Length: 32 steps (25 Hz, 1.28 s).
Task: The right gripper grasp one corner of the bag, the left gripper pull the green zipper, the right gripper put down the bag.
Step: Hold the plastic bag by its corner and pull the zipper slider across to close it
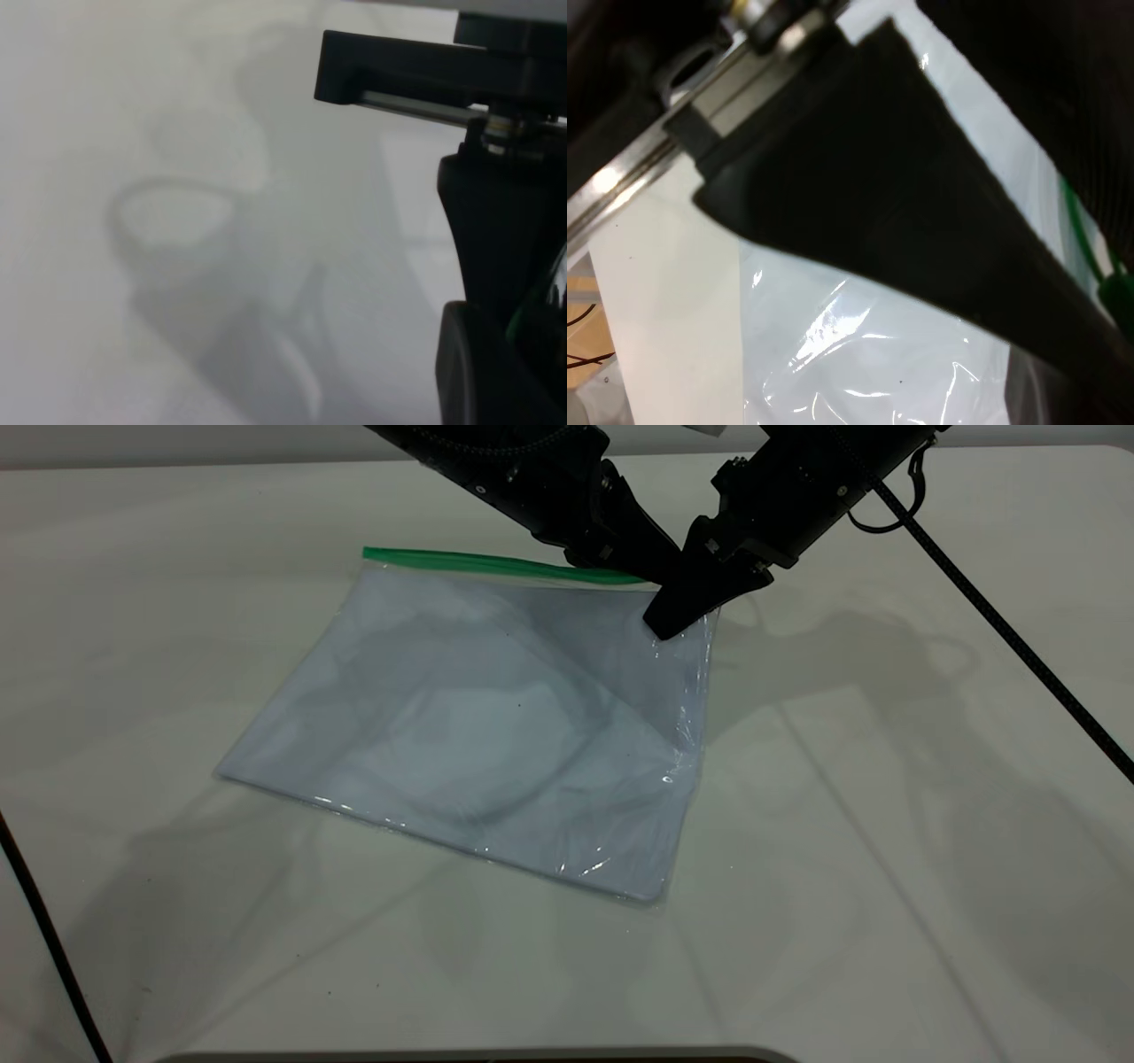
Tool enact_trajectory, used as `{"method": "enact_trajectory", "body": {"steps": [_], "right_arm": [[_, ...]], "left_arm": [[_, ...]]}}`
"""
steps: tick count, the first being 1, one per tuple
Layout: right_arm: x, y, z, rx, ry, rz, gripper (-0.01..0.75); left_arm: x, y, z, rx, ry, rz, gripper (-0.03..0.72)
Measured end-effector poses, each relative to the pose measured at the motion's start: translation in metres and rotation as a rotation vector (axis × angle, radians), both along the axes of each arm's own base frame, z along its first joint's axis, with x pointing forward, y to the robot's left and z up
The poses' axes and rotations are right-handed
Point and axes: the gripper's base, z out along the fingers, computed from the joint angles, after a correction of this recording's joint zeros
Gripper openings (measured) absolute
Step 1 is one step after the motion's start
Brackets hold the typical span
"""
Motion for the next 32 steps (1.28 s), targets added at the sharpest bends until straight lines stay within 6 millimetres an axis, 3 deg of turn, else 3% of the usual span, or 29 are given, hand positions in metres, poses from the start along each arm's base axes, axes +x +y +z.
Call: {"method": "enact_trajectory", "body": {"steps": [7,32], "right_arm": [[0.001,-0.001,0.000,-0.003,-0.019,0.006,0.035],[0.014,-0.042,0.003,0.045,-0.013,-0.087,0.035]], "left_arm": [[0.000,0.000,0.000,0.007,-0.016,-0.003,0.060],[0.007,-0.007,0.000,0.020,-0.115,0.048,0.058]]}}
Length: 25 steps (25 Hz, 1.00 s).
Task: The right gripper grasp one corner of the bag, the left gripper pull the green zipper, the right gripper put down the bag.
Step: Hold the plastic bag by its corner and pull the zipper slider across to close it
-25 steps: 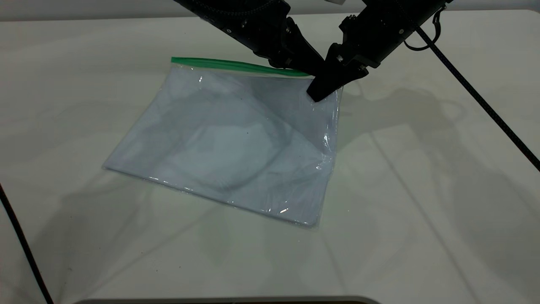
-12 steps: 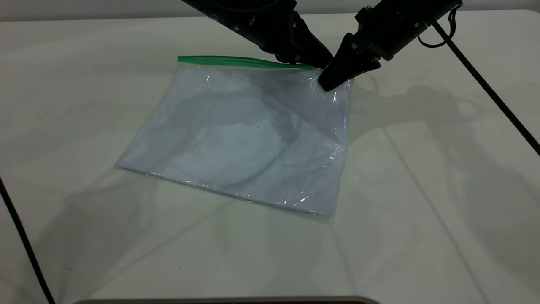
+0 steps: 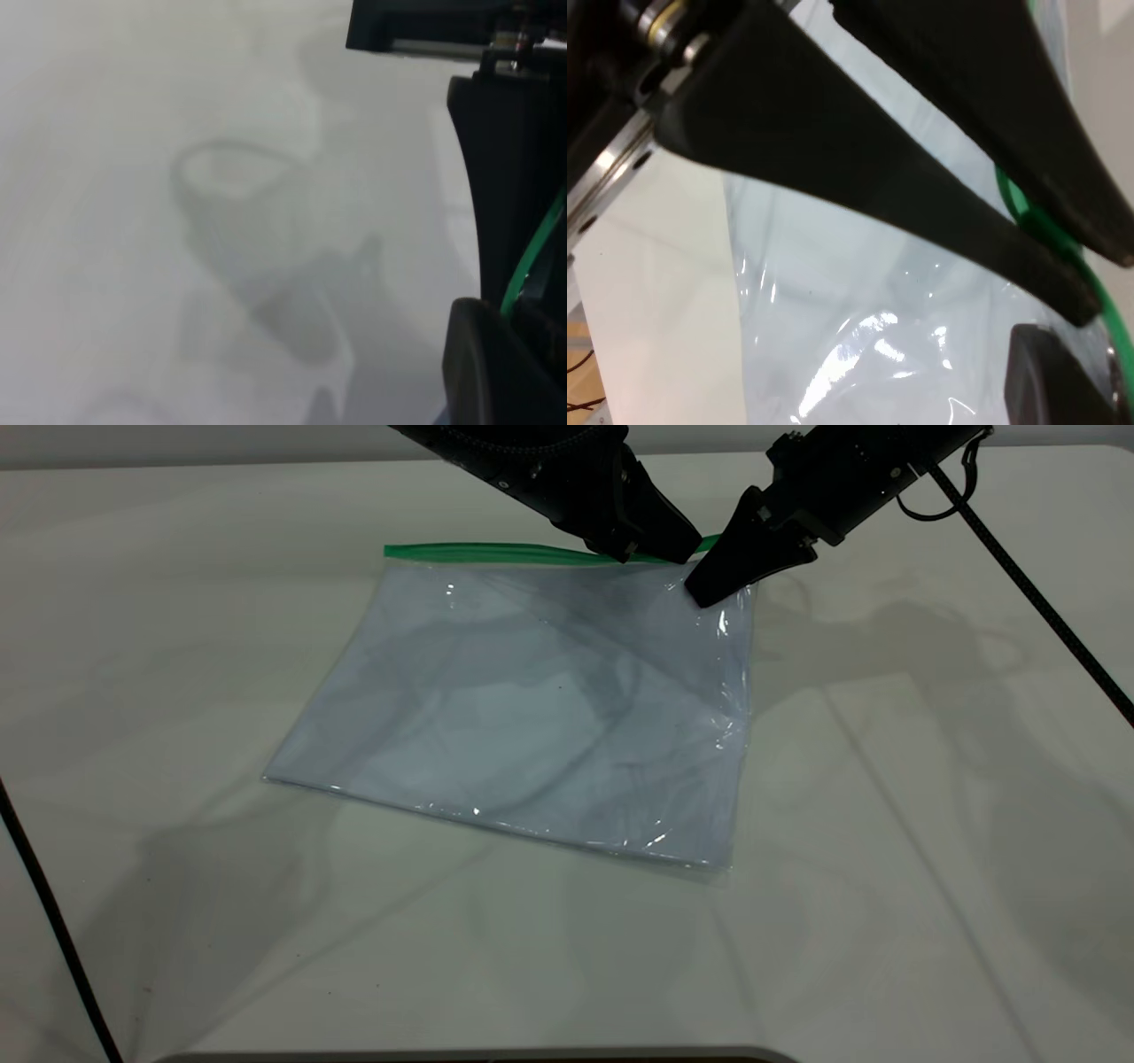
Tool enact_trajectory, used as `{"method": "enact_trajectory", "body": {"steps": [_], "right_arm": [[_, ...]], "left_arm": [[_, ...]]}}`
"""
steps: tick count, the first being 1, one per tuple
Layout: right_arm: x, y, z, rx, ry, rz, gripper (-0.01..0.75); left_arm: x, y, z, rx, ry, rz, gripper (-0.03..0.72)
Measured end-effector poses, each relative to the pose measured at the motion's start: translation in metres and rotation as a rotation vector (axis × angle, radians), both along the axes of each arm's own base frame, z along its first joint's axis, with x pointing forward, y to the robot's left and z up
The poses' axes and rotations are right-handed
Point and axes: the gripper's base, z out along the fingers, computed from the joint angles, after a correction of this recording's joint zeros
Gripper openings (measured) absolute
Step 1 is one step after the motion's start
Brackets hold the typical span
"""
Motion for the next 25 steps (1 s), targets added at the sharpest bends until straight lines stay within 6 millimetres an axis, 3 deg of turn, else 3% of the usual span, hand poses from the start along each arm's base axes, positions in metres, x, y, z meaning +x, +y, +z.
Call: {"method": "enact_trajectory", "body": {"steps": [14,25], "right_arm": [[0.008,-0.026,0.005,0.033,-0.019,-0.043,0.035],[0.011,-0.047,0.005,0.032,-0.025,-0.076,0.035]], "left_arm": [[0.011,-0.001,0.011,0.000,-0.072,0.002,0.058],[0.025,0.025,0.005,0.010,-0.063,0.059,0.058]]}}
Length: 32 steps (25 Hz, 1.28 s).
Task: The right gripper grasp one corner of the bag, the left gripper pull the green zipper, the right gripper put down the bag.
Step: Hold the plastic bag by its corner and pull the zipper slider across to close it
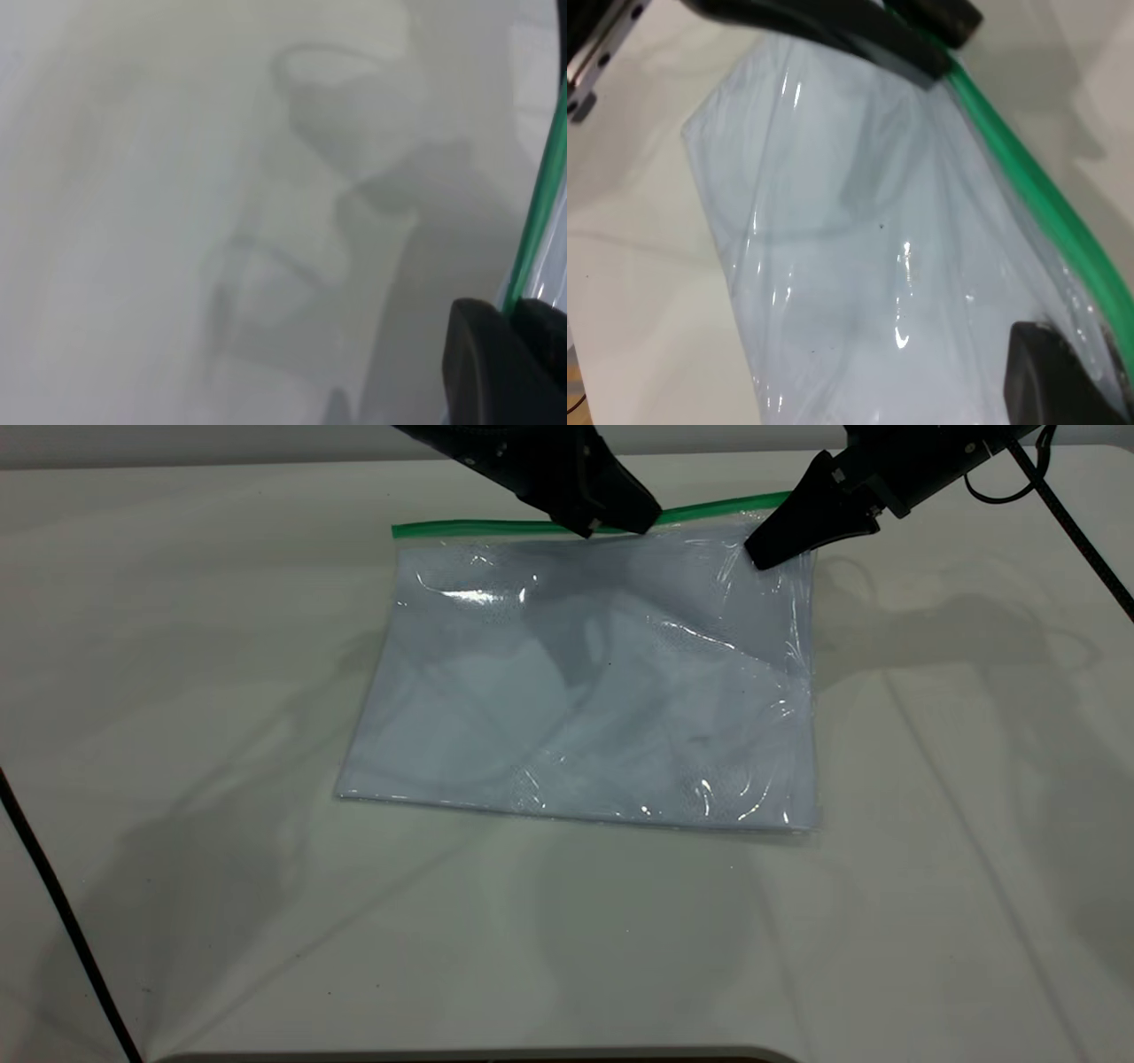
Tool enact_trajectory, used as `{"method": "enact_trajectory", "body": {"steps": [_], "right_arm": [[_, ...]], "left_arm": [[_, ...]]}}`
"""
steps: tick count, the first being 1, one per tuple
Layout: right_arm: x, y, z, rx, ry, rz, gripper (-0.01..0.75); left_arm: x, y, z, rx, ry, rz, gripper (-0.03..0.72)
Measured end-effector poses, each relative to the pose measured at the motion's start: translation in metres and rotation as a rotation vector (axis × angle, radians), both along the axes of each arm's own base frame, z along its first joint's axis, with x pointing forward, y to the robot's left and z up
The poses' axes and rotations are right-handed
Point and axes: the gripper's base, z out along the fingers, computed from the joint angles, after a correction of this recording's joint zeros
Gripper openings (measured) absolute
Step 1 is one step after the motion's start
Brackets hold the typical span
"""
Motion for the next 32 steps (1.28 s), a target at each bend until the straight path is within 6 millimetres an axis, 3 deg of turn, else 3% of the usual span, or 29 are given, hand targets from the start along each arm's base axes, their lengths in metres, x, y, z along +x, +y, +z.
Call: {"method": "enact_trajectory", "body": {"steps": [25,32], "right_arm": [[0.008,-0.011,-0.003,-0.079,-0.062,-0.059,0.035],[0.008,-0.013,-0.004,-0.104,-0.073,-0.055,0.035]], "left_arm": [[0.027,0.067,-0.001,0.012,0.007,0.121,0.060],[0.033,0.095,-0.003,0.024,0.051,0.168,0.060]]}}
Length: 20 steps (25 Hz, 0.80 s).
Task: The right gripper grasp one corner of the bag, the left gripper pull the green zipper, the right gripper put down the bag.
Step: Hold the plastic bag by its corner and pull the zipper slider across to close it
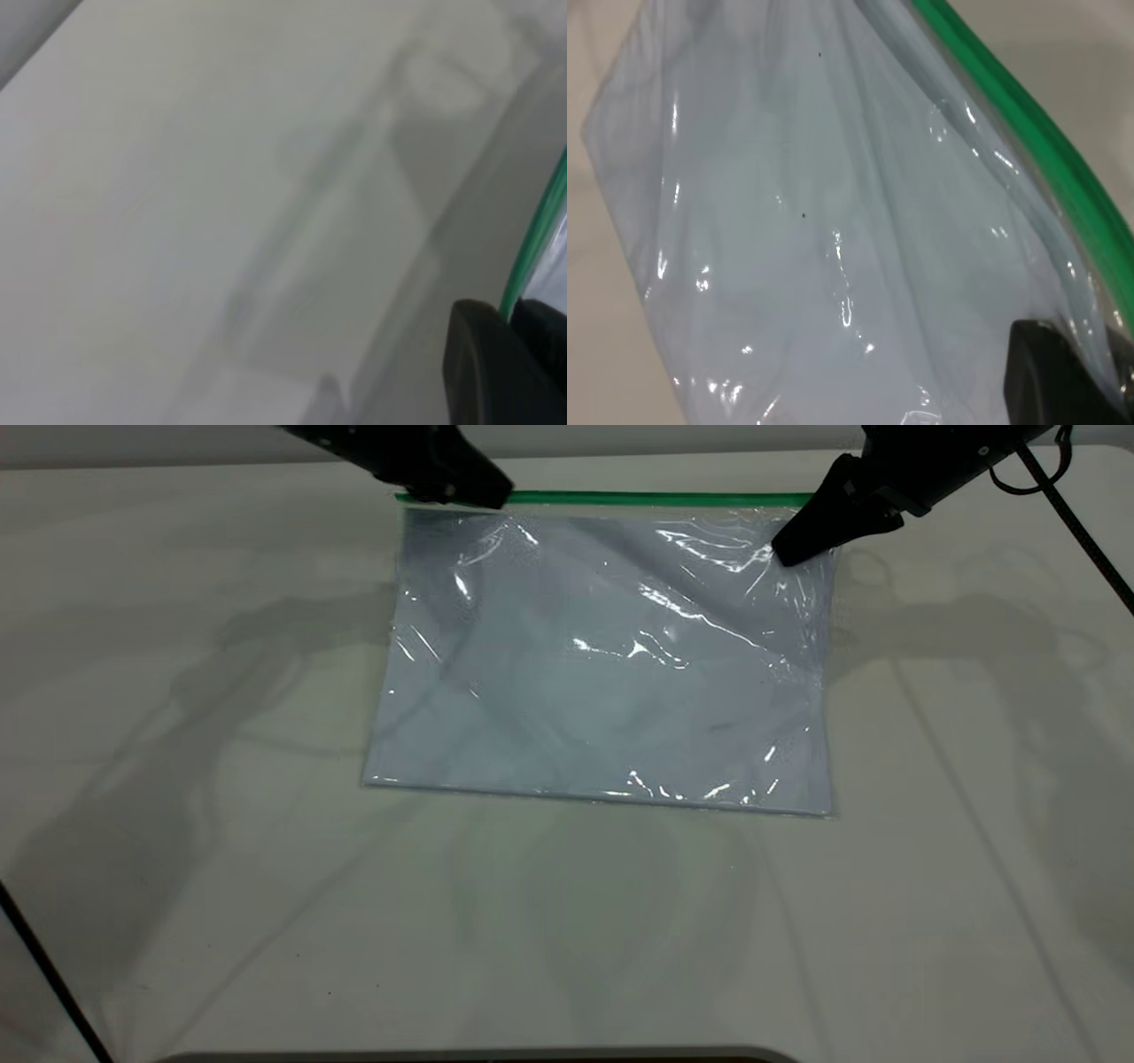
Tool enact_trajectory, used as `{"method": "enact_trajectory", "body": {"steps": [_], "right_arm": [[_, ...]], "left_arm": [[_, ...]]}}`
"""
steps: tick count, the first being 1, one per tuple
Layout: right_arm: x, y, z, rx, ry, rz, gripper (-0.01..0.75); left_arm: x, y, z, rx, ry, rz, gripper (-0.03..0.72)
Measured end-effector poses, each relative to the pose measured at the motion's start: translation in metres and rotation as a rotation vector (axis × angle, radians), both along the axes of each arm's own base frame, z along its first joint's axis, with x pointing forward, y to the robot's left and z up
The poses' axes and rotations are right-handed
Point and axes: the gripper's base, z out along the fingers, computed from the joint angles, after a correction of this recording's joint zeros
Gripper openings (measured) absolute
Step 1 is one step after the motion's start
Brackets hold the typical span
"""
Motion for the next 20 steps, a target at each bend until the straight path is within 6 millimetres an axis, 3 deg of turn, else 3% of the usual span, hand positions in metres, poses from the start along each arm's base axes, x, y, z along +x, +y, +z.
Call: {"method": "enact_trajectory", "body": {"steps": [10,20], "right_arm": [[0.000,-0.002,-0.001,-0.024,-0.006,0.009,0.035],[0.000,-0.002,-0.001,-0.028,-0.009,0.008,0.035]], "left_arm": [[0.001,0.024,-0.005,0.058,0.058,0.029,0.062],[0.003,0.035,-0.005,0.061,0.061,0.047,0.062]]}}
